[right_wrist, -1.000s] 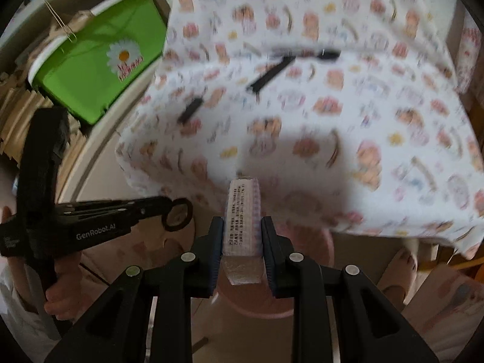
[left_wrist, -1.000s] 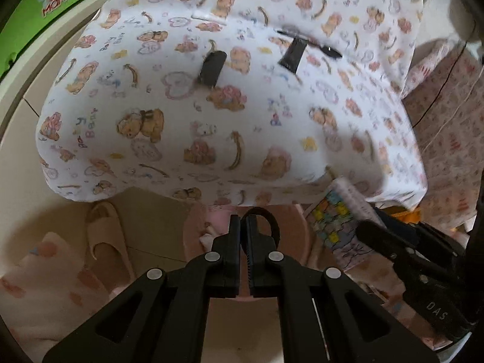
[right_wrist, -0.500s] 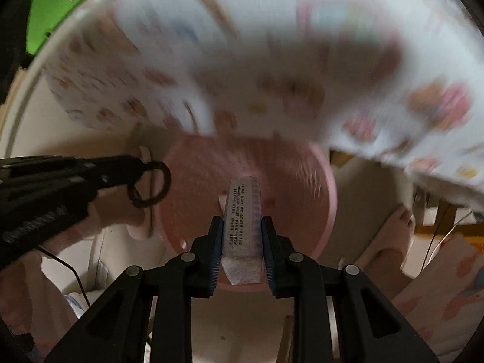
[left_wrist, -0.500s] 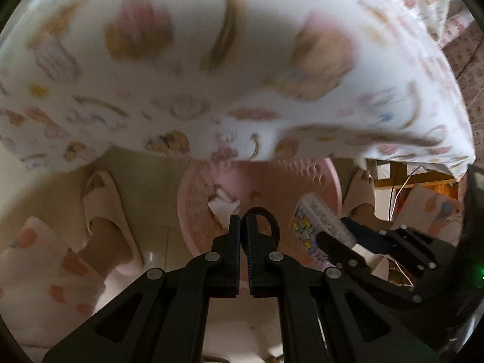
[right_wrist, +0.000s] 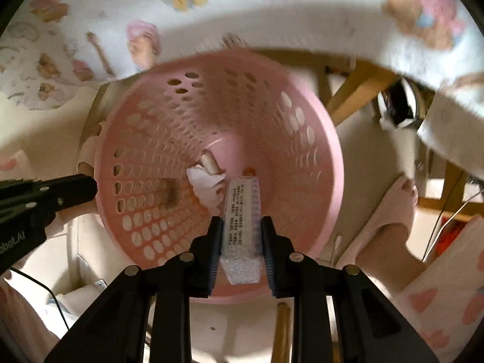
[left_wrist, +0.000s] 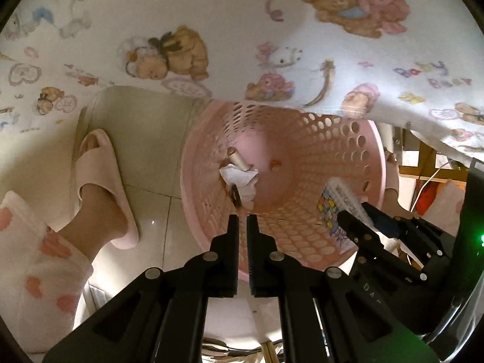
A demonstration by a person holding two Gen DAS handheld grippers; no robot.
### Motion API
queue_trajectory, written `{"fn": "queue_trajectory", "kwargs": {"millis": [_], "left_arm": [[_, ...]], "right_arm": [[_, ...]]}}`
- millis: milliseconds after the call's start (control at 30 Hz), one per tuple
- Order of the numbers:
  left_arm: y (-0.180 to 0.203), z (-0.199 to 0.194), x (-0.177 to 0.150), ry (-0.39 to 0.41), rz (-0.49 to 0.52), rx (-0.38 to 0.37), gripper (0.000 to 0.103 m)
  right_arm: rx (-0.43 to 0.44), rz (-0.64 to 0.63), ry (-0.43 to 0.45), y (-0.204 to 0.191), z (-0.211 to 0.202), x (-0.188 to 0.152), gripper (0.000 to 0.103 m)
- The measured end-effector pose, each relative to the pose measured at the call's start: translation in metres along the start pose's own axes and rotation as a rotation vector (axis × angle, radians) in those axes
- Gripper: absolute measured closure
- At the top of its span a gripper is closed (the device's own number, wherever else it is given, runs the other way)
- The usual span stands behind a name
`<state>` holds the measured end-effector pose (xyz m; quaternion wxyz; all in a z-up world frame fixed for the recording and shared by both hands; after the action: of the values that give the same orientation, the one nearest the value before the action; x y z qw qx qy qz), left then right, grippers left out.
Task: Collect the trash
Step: 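Open both tools to drop clip and box into the basket, then move both tools back up over the remaining table items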
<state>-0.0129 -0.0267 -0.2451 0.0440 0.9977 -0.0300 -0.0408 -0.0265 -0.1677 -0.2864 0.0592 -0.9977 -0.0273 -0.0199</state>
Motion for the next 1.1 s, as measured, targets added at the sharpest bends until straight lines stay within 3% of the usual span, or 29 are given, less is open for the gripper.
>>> {"fn": "queue_trajectory", "kwargs": {"millis": [100, 167, 267, 367, 533, 700, 900, 1100], "left_arm": [[-0.002, -0.004, 0.001, 0.006, -0.005, 0.002, 0.085], [-0.004, -0.008, 0.001, 0.017, -0.019, 0.000, 0.068], [-0.006, -0.015, 0.003, 0.034, -0.027, -0.001, 0.063], [-0.008, -0.026, 0.004, 0.062, -0.036, 0.005, 0.053], [-0.013, -0.051, 0.002, 0.113, -0.044, 0.008, 0.050], [-0.018, -0.087, -0.003, 0.213, -0.046, -0.010, 0.048], [-0.019, -0.132, -0.006, 0.371, -0.019, 0.038, 0.041], [-0.025, -0.153, -0.006, 0.415, -0.007, -0.010, 0.036]], "right_arm": [[-0.003, 0.003, 0.006, 0.001, 0.001, 0.000, 0.075], [0.007, 0.002, 0.005, 0.001, 0.000, 0.000, 0.069], [0.020, 0.024, 0.029, 0.003, -0.005, 0.000, 0.050], [0.000, 0.025, 0.050, 0.004, -0.012, 0.001, 0.048], [-0.031, 0.012, 0.117, 0.002, -0.035, 0.003, 0.044], [-0.049, -0.038, 0.252, -0.006, -0.080, 0.000, 0.030], [-0.121, -0.113, 0.392, -0.013, -0.125, -0.006, 0.029], [-0.080, -0.134, 0.474, -0.020, -0.158, -0.009, 0.029]]}}
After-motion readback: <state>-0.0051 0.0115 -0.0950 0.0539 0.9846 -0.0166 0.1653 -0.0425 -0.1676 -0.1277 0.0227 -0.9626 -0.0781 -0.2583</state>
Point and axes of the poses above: each gripper's, at about its wrist camera, not at the fingertips, and z roughly the way its jaws point, y to its right, x to its top, the point moved 1 cm from there along z, roughly the way its jaws point, and after that the axes turned 2 degrees about x, right-handed, at the moved point
